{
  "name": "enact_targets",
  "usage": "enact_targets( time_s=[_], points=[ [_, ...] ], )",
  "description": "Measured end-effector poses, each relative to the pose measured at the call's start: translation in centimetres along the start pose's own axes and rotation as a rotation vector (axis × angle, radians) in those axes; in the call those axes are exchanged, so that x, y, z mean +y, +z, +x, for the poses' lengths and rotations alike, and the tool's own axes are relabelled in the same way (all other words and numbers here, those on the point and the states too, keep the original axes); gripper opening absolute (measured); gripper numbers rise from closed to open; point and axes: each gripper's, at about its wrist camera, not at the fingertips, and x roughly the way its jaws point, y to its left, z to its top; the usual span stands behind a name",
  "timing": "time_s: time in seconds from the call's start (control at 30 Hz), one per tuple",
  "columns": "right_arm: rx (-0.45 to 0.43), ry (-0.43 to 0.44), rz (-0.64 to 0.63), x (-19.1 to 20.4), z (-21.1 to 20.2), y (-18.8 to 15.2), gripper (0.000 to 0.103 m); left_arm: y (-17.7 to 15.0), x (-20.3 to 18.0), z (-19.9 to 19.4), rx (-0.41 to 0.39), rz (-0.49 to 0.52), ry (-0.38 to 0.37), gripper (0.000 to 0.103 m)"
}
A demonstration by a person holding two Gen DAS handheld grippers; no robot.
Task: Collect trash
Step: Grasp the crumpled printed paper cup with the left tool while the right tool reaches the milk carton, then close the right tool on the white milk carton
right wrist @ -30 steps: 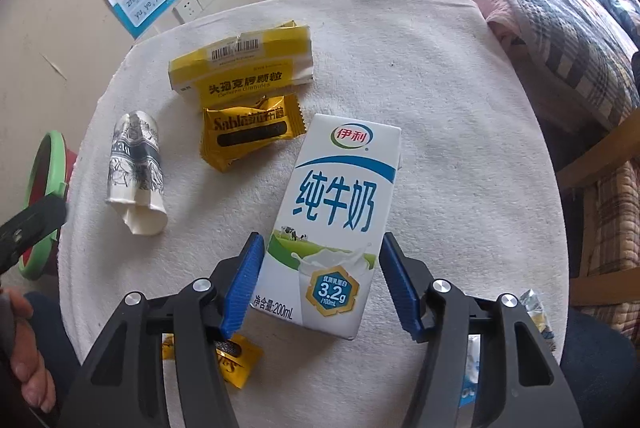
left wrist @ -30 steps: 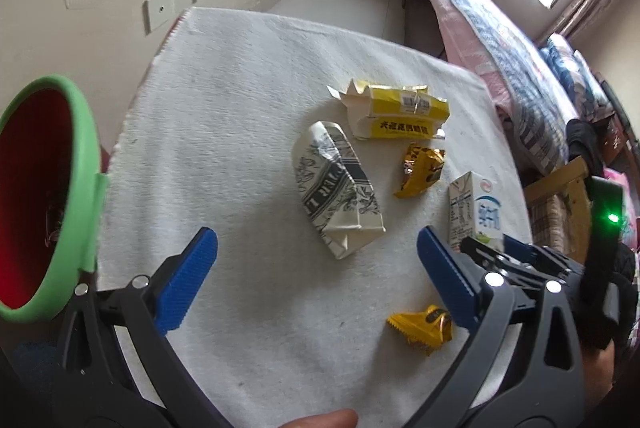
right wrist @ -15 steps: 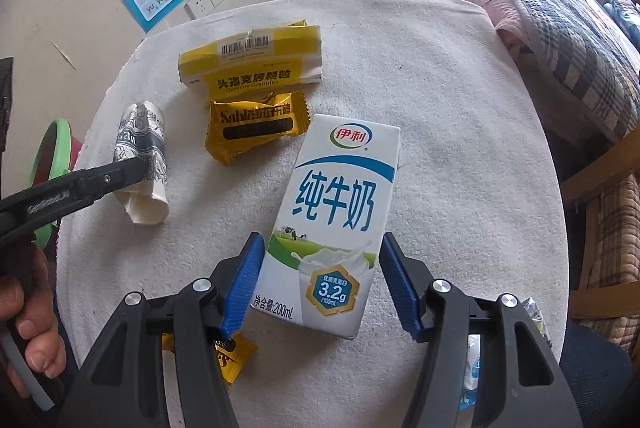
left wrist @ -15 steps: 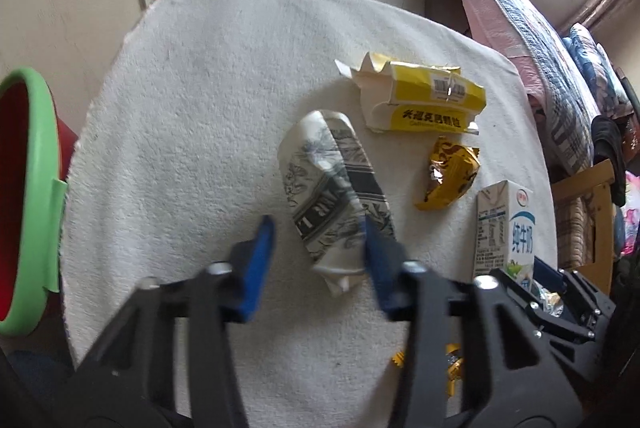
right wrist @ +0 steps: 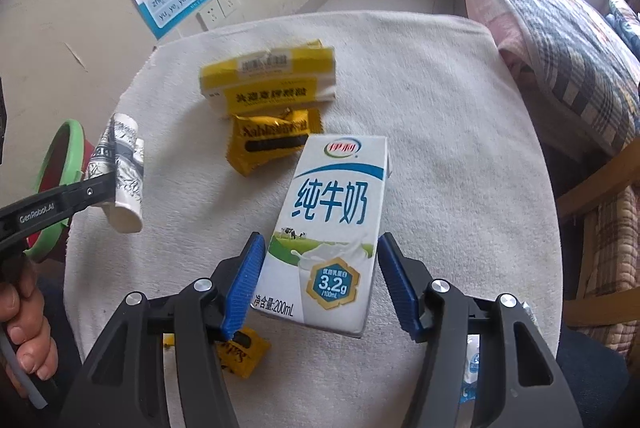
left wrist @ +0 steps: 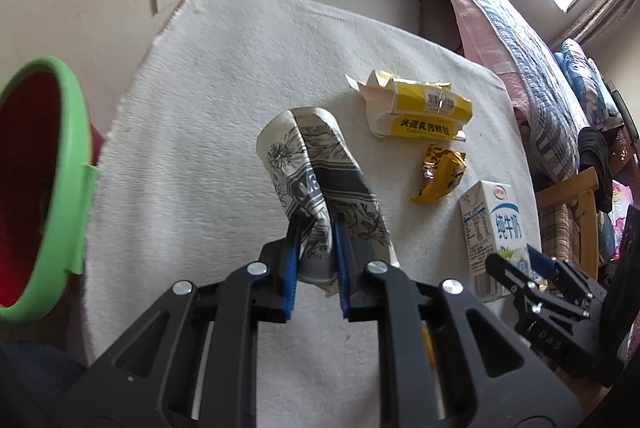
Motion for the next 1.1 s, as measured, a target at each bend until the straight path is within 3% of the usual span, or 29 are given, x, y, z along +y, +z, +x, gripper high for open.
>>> enact_targets(
  time_s=[0.23,0.4,0.77,1.1],
  points=[
    [-0.017,0.000,-0.035,1.1,-0.7,0.4,0.056,-0.8,1.4,-2.5,-0.030,0.001,0.016,0.016],
    [0.060,-0.022,-0.022,0.7,1.5,-0.4,0.055,-1.4,2.6,-3.2,-0.033,-0.015,0.020,0.016],
    [0.110,-0.048,0.014,0.2,4.1,1.1,0.055,-1.9,3.4,-2.9,-0.025,-0.022,0.001,0.016],
    [0.035,-0.077,-0.037,1.1,2.3,0.7,0.052,-1.8,3.6,-3.6,-0.047,-0.003,0.012,0.016]
  ],
)
